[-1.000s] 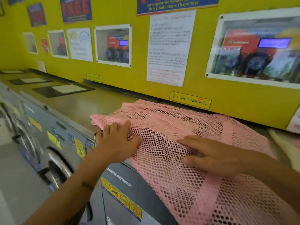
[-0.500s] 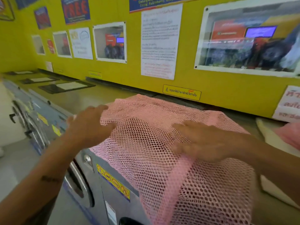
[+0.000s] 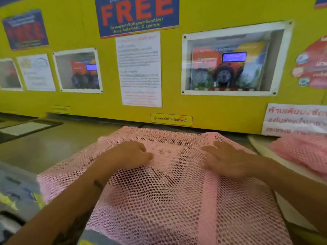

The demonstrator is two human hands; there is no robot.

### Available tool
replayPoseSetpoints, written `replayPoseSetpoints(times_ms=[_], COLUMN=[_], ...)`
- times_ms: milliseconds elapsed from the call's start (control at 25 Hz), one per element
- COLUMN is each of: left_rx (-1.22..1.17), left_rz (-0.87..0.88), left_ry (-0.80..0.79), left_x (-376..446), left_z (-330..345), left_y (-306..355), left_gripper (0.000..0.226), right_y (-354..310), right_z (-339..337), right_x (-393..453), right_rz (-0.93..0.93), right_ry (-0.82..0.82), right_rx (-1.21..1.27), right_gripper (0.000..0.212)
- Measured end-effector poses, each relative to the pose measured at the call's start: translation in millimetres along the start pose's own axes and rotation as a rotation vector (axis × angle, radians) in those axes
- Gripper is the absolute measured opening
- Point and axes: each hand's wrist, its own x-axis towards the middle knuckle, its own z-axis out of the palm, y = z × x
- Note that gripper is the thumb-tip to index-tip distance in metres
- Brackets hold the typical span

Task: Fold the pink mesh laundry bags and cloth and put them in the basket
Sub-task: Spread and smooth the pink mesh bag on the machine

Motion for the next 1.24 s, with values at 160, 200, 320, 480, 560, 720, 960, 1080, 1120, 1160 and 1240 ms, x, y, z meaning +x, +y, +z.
replayPoseSetpoints(times_ms=[160, 200, 320, 480, 560, 720, 960, 1080, 1120, 1160, 1240], left_rx=[0.168, 0.142, 0.047, 0.074, 0.174, 0.188, 0.187, 0.180, 0.180, 0.182, 0.186], left_rz=[0.141, 0.223, 0.386, 0.361, 0.325, 0.297, 0.270, 0.268, 0.265, 0.261, 0.256], left_ry=[0.033, 0.055, 0.018, -0.194, -0.194, -0.161, -0.168, -0.163, -0.165, -0.168, -0.178], left_x=[20.0, 25.7, 42.8, 61.5, 66.8, 75.3, 81.9, 83.4, 83.6, 83.0, 83.2], left_z=[2.2, 3.1, 4.9, 31.2, 47.4, 53.3, 53.4, 54.1, 55.1, 55.5, 55.1], left_y=[33.4, 48.0, 96.5, 126.8, 123.4, 115.5, 117.9, 117.7, 118.1, 118.8, 119.8], left_gripper=[0.063, 0.062, 0.067, 0.081, 0.082, 0.079, 0.080, 0.078, 0.078, 0.077, 0.077], right_y=[-6.3, -3.7, 26.3, 57.3, 56.1, 42.7, 48.4, 66.4, 70.9, 70.9, 69.5], right_z=[-5.8, -12.8, -35.5, -24.5, -18.3, -24.6, -37.9, -29.7, -20.9, -10.5, 6.4], right_x=[-17.1, -15.7, 8.3, 34.6, 38.5, 36.4, 31.2, 40.5, 46.1, 50.1, 59.5], right_rz=[-0.038, -0.029, 0.109, 0.341, 0.357, 0.303, 0.215, 0.383, 0.402, 0.372, 0.308], right_ry=[-0.069, 0.022, 0.344, 0.371, 0.333, 0.324, 0.625, 0.685, 0.652, 0.581, 0.453], right_rx=[0.092, 0.161, 0.148, 0.099, 0.147, 0.469, 1.285, 1.110, 0.817, 0.557, 0.248], right_gripper=[0.077, 0.074, 0.051, 0.035, 0.036, 0.041, 0.020, 0.023, 0.025, 0.027, 0.037])
